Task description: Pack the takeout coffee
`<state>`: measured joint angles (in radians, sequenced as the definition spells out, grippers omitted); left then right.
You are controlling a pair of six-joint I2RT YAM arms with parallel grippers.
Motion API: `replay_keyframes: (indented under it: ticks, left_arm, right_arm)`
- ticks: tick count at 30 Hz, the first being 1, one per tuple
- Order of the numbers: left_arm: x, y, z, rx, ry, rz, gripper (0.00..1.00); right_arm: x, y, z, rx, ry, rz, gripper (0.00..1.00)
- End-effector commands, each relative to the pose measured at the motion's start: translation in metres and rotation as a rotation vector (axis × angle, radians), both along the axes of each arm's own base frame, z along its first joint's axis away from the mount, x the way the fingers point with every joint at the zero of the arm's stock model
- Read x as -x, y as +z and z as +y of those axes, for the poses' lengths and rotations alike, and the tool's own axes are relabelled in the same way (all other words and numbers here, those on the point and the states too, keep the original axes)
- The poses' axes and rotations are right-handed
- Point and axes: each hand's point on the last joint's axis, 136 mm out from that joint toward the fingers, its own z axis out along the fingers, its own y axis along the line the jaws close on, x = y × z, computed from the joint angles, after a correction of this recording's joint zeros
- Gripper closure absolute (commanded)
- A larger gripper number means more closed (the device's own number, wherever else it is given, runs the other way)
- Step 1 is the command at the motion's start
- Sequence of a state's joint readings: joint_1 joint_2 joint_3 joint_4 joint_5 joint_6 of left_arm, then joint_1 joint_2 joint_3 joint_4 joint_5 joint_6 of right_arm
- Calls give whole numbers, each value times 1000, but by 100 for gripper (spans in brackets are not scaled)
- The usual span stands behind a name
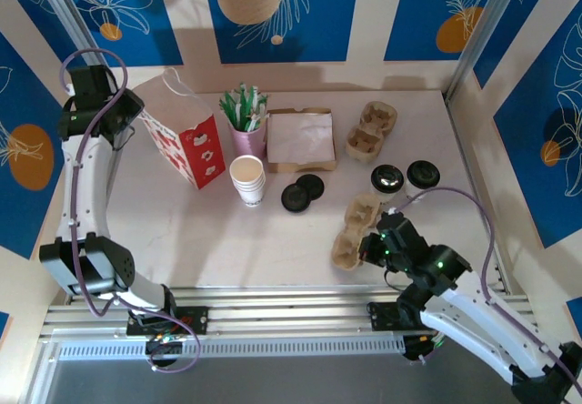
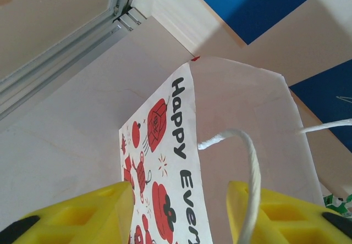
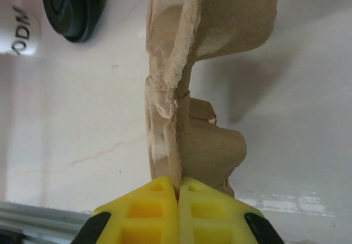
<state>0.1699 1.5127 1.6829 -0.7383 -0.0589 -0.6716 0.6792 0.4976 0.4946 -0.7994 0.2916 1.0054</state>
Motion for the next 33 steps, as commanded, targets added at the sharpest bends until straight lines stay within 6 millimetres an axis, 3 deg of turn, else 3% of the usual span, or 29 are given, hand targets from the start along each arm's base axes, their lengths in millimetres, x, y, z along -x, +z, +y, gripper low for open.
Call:
replay_keyframes:
  ticks: [1, 9, 15, 19, 23, 27, 33]
  left_arm:
    - [-7, 16, 6, -12, -8, -46, 57]
    - [-11, 13, 1, 4, -32, -46, 75]
    - [-8, 12, -4, 26, -49, -45, 100]
    - [0, 14, -11, 44, -75, -54, 100]
    - [12, 16, -16, 47, -86, -59, 100]
    - [24, 22, -22, 58, -104, -83, 100]
    - [35, 27, -30, 84, -123, -103, 100]
  right_arm:
    - [4, -7, -11, -55, -96, 21, 100]
    - [7, -23, -24, -184, -276, 68, 100]
    - [-1, -33, -25, -253, -388, 93, 100]
    - [-4, -34, -29, -267, -443, 87, 98]
    - [-5, -31, -34, -250, -465, 74, 84]
    - [-5, -31, -36, -238, -470, 76, 79]
    - [-6, -18, -30, -220, -412, 77, 58]
